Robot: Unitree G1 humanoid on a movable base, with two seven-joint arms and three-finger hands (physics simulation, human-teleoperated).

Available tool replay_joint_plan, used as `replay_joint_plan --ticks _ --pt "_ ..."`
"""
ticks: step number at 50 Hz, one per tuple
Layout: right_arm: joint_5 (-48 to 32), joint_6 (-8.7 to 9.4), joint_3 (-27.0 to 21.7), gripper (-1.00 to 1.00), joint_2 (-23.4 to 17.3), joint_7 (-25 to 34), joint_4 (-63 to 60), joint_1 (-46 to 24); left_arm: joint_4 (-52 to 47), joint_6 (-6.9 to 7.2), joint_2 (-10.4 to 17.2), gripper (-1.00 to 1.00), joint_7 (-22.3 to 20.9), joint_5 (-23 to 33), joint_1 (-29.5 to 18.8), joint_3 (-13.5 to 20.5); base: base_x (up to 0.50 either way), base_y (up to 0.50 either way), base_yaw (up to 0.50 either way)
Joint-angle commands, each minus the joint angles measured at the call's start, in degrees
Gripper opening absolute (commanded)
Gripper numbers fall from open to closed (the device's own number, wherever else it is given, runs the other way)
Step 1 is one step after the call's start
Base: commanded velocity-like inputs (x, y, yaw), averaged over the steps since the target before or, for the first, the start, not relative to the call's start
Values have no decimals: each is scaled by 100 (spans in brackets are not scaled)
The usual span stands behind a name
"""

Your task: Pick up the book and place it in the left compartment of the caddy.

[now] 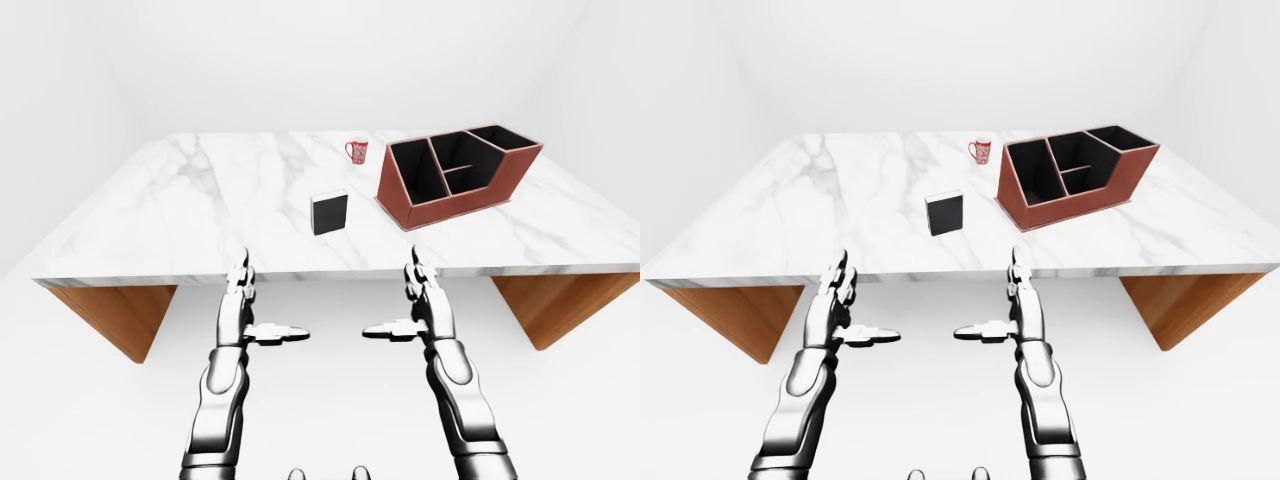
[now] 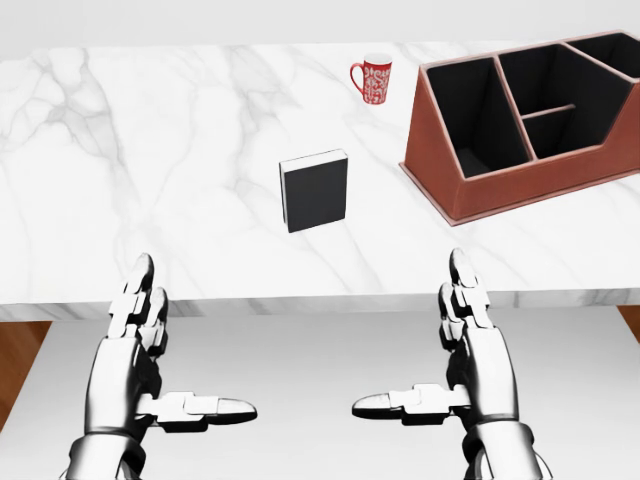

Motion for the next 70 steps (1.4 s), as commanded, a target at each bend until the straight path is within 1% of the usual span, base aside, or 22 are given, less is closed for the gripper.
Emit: replay_joint_plan --ticks 1,2,4,5,6,11,13,19,22,26,29,36,37,38,41,42,45,46,47,48,56,70 --pt "154 -107 -147 100 -69 189 59 -4 49 -336 75 100 -223 -41 17 113 0 0 0" --pt "168 -104 -148 100 -64 188 35 5 127 -369 77 100 -227 -34 -5 122 0 0 0" --pt "87 -93 -127 100 -69 144 0 18 -16 -353 67 100 -208 3 39 100 0 0 0" --pt "85 -93 -127 100 -68 144 -2 19 -145 -288 57 100 -188 22 71 87 0 0 0" --pt "88 -110 -118 100 -65 158 -56 27 -46 -369 61 100 -169 56 59 96 0 0 0" --pt "101 -157 -133 100 -59 152 -48 31 -63 -369 59 100 -139 131 64 79 0 0 0" --pt "133 -118 -137 100 -59 169 -79 36 -2 -369 59 100 -138 153 71 75 0 0 0" --pt "100 -223 -196 100 -64 56 -192 71 -95 -369 50 100 -86 256 136 51 0 0 0" --pt "180 -178 -253 100 -76 13 -403 108 -198 -369 61 100 -68 283 151 65 0 0 0" --pt "287 -222 -317 100 -86 45 -561 153 -176 -369 55 100 -85 255 161 77 0 0 0" --pt "299 -97 -361 100 -103 7 -778 159 -182 -369 53 100 -107 231 181 77 0 0 0" --pt "312 19 -526 100 -174 -6 -1075 136 -405 -369 62 100 -158 263 318 75 0 0 0" --pt "314 129 -541 100 -175 -16 -1237 167 -435 -369 59 100 -170 267 333 70 0 0 0" --pt "343 162 -587 100 -194 6 -1315 159 -457 -369 57 100 -179 272 347 66 0 0 0" --pt "216 65 -653 100 -239 11 -1272 127 -568 -369 53 100 -177 326 364 50 0 0 0" --pt "295 241 -705 100 -253 42 -1453 125 -576 -369 50 100 -175 344 376 43 0 0 0" --pt "344 265 -804 100 -274 57 -1545 101 -525 -369 56 100 -185 343 361 56 0 0 0" --pt "369 331 -844 100 -289 65 -1639 93 -515 -369 55 100 -187 346 364 57 0 0 0" --pt "426 489 -933 100 -330 66 -1861 76 -612 -369 45 100 -180 365 394 40 0 0 0" --pt "470 535 -998 100 -350 80 -1962 59 -618 -369 45 100 -182 366 393 39 0 0 0" --pt "667 535 -1486 100 -547 109 -2227 -118 -673 -369 37 100 -91 618 487 -20 0 0 0" --pt "1368 535 -2295 100 -937 48 -2647 -314 -954 -369 24 100 -184 510 566 -51 0 0 0"
